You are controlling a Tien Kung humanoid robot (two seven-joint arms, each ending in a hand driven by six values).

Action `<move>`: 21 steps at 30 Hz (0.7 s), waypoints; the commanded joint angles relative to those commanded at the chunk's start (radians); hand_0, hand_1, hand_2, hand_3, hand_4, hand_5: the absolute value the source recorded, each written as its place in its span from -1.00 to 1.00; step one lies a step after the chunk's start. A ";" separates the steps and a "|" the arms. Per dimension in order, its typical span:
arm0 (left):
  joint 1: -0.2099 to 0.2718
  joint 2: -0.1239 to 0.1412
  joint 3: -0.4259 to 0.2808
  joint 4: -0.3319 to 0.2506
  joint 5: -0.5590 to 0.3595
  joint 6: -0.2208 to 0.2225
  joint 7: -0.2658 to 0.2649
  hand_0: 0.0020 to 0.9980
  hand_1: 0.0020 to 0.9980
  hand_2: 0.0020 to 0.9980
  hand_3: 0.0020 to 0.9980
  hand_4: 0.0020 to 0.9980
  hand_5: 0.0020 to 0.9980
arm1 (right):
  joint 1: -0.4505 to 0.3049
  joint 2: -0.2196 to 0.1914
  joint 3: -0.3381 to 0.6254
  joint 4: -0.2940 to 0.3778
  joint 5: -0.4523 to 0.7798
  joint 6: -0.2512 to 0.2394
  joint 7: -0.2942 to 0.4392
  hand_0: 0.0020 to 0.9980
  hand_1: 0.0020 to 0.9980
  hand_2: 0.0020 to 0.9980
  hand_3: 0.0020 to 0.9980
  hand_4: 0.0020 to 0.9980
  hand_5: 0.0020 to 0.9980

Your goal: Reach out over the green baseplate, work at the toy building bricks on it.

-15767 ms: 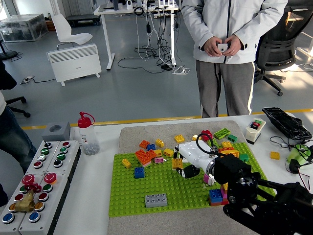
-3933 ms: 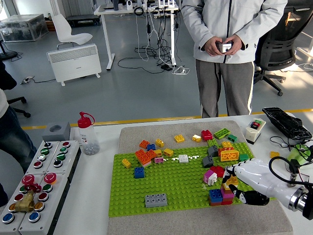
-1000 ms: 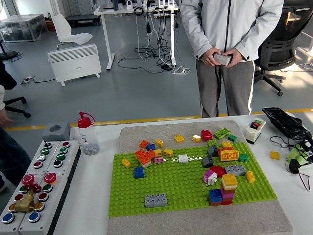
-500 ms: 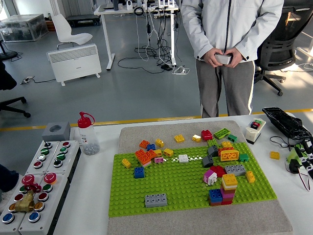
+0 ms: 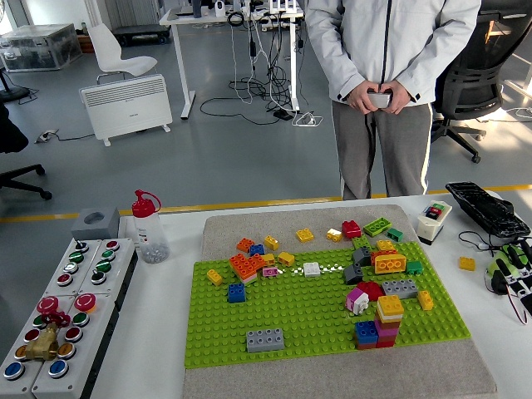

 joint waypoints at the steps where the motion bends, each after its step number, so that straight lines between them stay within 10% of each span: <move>1: 0.000 0.000 0.000 0.000 0.000 0.000 0.000 0.36 0.40 0.35 0.22 -0.30 1.00 | 0.000 0.000 -0.001 0.001 -0.007 0.002 -0.004 0.75 0.62 0.66 0.64 0.24 0.08; 21: 0.011 0.000 -0.002 0.000 0.014 -0.003 0.003 0.36 0.40 0.35 0.23 -0.29 1.00 | -0.018 0.006 -0.008 0.005 -0.156 0.012 -0.031 0.75 0.63 0.64 0.59 0.25 0.20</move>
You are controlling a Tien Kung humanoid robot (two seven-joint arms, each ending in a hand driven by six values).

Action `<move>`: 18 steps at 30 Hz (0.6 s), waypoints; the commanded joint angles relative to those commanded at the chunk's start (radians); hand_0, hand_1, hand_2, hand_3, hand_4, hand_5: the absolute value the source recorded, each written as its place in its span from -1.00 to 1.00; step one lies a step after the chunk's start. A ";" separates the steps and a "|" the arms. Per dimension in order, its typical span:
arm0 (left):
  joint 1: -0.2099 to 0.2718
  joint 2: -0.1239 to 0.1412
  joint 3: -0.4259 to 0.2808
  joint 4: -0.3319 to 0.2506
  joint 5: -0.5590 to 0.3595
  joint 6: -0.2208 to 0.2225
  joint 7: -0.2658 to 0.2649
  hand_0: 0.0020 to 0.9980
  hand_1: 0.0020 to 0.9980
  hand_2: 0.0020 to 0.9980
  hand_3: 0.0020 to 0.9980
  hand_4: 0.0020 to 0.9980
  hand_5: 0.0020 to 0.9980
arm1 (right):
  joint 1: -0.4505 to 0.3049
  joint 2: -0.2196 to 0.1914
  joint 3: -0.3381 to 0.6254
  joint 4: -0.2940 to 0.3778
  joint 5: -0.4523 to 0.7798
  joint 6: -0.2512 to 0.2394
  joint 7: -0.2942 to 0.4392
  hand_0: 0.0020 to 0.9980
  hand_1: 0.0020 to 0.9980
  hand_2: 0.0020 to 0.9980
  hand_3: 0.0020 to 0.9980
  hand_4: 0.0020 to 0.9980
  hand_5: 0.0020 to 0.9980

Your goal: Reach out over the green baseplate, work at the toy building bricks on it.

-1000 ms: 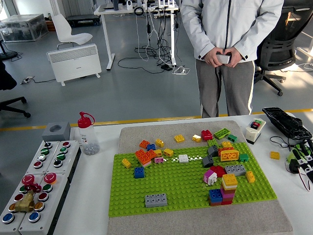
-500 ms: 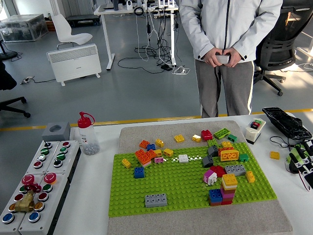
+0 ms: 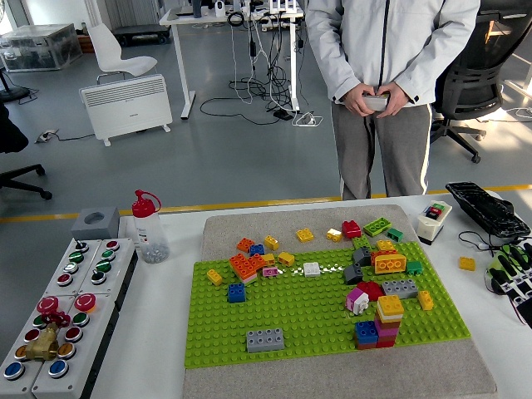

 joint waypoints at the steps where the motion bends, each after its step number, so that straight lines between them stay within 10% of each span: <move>1: 0.001 0.000 0.000 0.000 0.001 0.000 0.000 0.36 0.40 0.35 0.23 -0.29 1.00 | -0.001 0.001 0.000 -0.001 -0.001 0.001 0.000 0.75 0.63 0.64 0.59 0.25 0.20; 18: 0.003 0.002 -0.005 0.000 0.020 -0.004 0.003 0.36 0.40 0.35 0.23 -0.29 1.00 | -0.027 0.017 0.002 -0.009 -0.025 -0.015 0.029 0.54 0.48 0.47 0.48 0.23 0.27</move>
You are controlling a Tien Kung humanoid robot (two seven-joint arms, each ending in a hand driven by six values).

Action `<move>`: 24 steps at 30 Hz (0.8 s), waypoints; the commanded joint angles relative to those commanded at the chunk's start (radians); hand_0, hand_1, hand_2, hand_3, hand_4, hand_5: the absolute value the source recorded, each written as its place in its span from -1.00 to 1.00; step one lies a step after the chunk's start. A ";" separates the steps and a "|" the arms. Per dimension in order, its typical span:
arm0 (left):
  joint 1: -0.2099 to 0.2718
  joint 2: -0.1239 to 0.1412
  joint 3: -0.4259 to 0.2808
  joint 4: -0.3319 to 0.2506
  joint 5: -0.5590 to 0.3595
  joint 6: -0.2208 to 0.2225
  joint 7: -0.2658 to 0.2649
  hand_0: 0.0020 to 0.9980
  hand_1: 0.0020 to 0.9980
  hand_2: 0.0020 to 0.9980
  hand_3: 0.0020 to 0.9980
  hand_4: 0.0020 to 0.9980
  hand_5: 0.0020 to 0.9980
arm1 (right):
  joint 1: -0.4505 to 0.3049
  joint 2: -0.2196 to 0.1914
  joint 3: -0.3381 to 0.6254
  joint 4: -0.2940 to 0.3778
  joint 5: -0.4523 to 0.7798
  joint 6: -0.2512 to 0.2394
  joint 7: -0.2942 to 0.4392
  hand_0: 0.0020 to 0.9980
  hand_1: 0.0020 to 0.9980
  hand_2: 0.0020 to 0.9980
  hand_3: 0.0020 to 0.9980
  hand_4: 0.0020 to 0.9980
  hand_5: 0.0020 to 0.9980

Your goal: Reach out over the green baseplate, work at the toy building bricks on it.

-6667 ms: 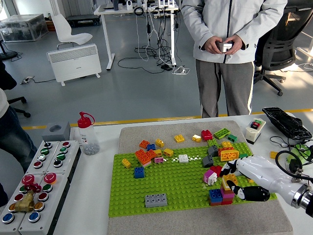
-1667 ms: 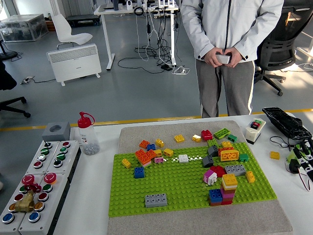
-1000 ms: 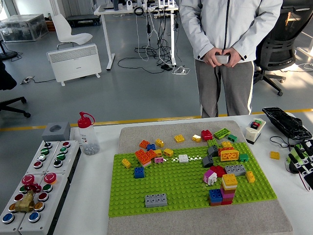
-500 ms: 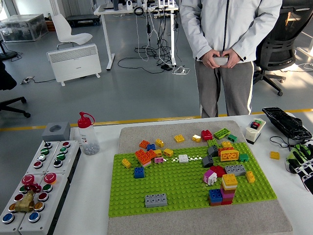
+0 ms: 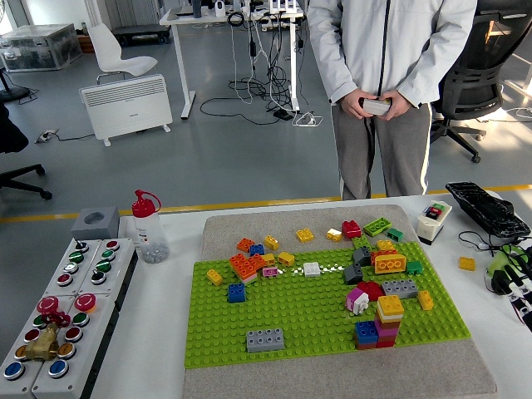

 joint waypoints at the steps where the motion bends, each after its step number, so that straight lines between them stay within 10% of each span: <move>1: 0.000 0.000 0.000 0.000 0.001 0.000 0.000 0.36 0.40 0.35 0.23 -0.29 1.00 | -0.001 0.000 -0.001 0.000 0.000 0.000 0.001 0.54 0.48 0.47 0.48 0.23 0.27; 24: -0.005 0.001 0.000 0.000 0.005 -0.003 0.000 0.36 0.40 0.36 0.23 -0.29 1.00 | -0.002 0.008 -0.002 0.000 -0.014 -0.026 -0.013 0.41 0.38 0.40 0.37 0.19 0.28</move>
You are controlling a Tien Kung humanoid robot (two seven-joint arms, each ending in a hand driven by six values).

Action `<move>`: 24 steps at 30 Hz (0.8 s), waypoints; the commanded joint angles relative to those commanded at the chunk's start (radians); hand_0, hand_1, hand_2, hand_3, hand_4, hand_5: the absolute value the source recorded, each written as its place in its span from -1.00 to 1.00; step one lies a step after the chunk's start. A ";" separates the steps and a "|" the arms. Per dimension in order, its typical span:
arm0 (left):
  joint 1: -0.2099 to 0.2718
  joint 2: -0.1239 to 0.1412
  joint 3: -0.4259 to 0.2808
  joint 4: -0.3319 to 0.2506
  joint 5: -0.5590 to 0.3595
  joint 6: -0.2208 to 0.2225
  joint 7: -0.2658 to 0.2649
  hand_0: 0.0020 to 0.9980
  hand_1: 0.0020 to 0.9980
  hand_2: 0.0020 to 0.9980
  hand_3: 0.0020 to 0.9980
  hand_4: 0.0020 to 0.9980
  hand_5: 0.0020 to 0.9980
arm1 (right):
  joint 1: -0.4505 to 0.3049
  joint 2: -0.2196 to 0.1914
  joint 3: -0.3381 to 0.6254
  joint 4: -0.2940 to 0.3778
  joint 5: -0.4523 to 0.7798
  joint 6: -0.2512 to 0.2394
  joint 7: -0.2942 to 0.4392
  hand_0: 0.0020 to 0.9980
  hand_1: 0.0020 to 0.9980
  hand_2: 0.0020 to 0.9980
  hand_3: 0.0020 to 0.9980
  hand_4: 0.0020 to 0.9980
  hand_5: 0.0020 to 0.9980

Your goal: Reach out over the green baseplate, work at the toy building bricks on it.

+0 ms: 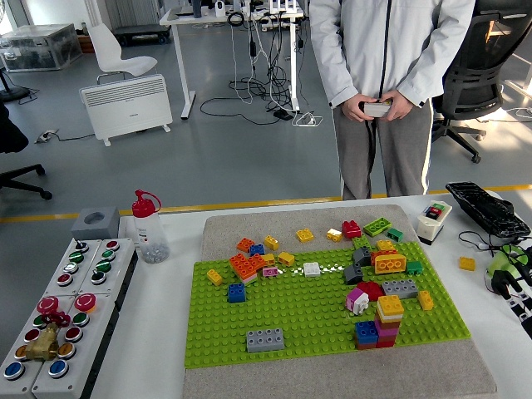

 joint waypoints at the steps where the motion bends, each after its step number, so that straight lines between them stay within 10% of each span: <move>1: 0.000 0.000 0.000 0.000 0.000 0.000 0.000 0.36 0.40 0.36 0.23 -0.29 1.00 | 0.000 0.000 0.000 0.001 -0.001 -0.001 -0.001 0.41 0.38 0.40 0.37 0.19 0.28; 24: -0.009 -0.002 -0.005 0.000 -0.021 0.008 -0.011 0.36 0.40 0.35 0.22 -0.29 1.00 | 0.017 -0.005 -0.018 0.007 -0.003 -0.039 -0.014 0.23 0.24 0.28 0.26 0.12 0.17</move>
